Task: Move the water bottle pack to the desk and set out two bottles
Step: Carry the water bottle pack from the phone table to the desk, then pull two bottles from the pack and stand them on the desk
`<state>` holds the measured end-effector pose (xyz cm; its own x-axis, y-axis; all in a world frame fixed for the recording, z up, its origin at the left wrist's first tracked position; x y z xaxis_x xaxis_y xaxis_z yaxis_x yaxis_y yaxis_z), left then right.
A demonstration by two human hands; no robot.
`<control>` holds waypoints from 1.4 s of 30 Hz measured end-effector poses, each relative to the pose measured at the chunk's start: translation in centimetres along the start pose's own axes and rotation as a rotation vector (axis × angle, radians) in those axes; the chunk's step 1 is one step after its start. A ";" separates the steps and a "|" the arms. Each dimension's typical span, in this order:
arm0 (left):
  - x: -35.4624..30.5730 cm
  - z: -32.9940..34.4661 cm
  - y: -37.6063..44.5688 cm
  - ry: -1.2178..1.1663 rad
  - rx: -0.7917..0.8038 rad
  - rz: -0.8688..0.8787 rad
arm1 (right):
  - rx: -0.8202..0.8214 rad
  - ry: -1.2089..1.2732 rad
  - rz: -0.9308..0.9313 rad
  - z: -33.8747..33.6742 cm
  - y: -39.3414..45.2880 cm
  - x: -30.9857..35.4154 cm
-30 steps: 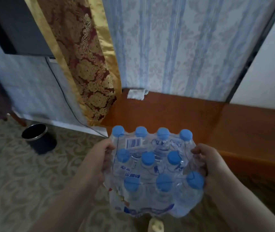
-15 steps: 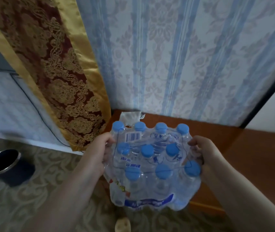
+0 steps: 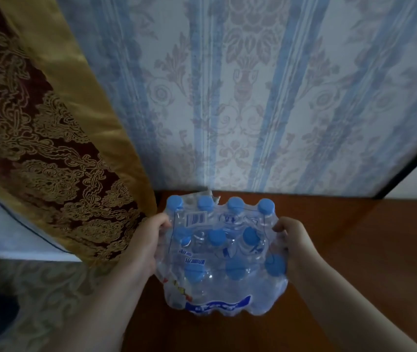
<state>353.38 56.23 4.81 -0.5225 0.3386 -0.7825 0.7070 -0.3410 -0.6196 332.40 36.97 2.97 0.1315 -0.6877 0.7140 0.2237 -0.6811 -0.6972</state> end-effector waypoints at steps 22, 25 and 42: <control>-1.3 -0.7 2.6 -0.012 0.023 0.014 | 0.087 0.075 0.001 2.0 2.2 1.6; -1.2 -0.5 2.5 -0.033 0.033 0.010 | 0.089 0.058 -0.006 2.5 2.2 1.7; -0.6 0.5 3.4 0.077 0.084 0.010 | 0.053 -0.077 -0.028 0.0 3.1 -0.2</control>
<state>355.82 54.45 3.16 -0.4750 0.4004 -0.7836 0.6676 -0.4162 -0.6174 333.07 35.04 0.70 0.1979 -0.6461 0.7372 0.2789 -0.6838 -0.6742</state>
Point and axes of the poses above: each hand's wrist, its own y-axis towards the middle knuckle, its own z-axis out of the palm, x = y × z, the point moved 8 cm from there along y, towards the middle knuckle, and after that the axes turned 3 degrees about y, right-handed, at the moved point
